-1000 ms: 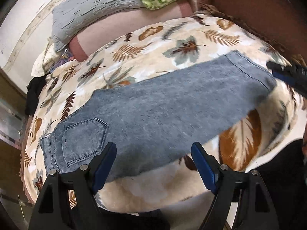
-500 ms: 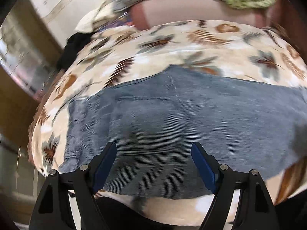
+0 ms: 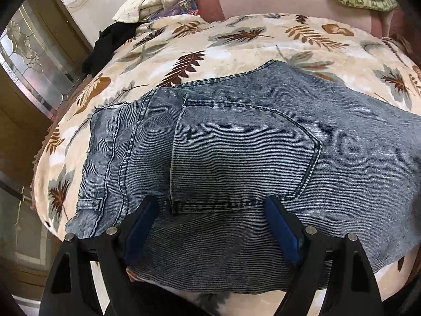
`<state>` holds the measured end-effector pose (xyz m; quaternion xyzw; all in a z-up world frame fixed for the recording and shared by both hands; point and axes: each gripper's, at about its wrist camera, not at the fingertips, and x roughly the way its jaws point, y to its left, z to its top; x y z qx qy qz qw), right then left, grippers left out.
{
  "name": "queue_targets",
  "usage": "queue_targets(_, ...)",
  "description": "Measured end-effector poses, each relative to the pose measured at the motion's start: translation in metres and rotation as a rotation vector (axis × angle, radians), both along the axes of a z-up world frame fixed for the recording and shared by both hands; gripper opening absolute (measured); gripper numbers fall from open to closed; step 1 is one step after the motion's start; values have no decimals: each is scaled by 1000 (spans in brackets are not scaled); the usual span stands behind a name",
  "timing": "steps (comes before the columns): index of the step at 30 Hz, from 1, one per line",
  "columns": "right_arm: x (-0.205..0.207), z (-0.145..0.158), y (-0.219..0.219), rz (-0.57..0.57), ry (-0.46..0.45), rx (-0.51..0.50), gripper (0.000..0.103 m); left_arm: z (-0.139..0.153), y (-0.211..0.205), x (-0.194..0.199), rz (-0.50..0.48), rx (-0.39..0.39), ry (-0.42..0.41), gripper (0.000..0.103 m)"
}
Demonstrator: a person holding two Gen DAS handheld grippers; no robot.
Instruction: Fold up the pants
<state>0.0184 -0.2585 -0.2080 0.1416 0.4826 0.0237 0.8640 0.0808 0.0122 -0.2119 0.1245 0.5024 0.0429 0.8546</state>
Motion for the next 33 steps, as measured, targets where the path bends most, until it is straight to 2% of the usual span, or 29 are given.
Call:
queue_targets(5,3,-6,10,36,7,-87,46,3,14,0,-26,-53,13,86)
queue_targets(7,0,-5,9,41,2,-113,46,5,24,-1,-10,-64,14,87)
queue_targets(10,-6,-2,-1,-9,-13,-176,46,8,49,-1,39,-81,3,88)
queue_targets(13,-11,2,-25,-100,-14,-145,46,17,77,-6,70,-179,7,88)
queue_targets(15,-19,11,-36,-131,-60,-89,46,31,85,-15,63,-191,-29,81)
queue_targets(16,-21,15,-39,-130,-78,-71,46,38,86,-21,52,-187,-51,81)
queue_targets(17,-22,16,-38,-125,-81,-70,46,43,86,-25,60,-151,-77,81)
queue_targets(19,-20,12,-35,-108,-56,-82,46,48,89,-28,81,-78,-116,81)
queue_targets(20,-18,9,-32,-94,-40,-85,46,49,91,-29,77,-68,-134,81)
queue_targets(23,-12,-5,-24,-52,24,-111,46,36,96,-18,87,-32,-93,81)
queue_targets(25,-12,-6,-20,-29,20,-145,46,14,98,-4,96,2,-37,81)
queue_targets(27,-14,-7,-21,-14,18,-142,47,0,104,0,120,-30,-3,85)
queue_targets(29,-17,-2,-31,-24,12,-87,47,5,107,3,146,-33,2,87)
queue_targets(31,-25,8,-51,-80,-35,-14,47,12,104,3,155,-8,8,87)
queue_targets(33,-35,18,-79,-157,-75,59,47,25,95,-3,142,30,-35,87)
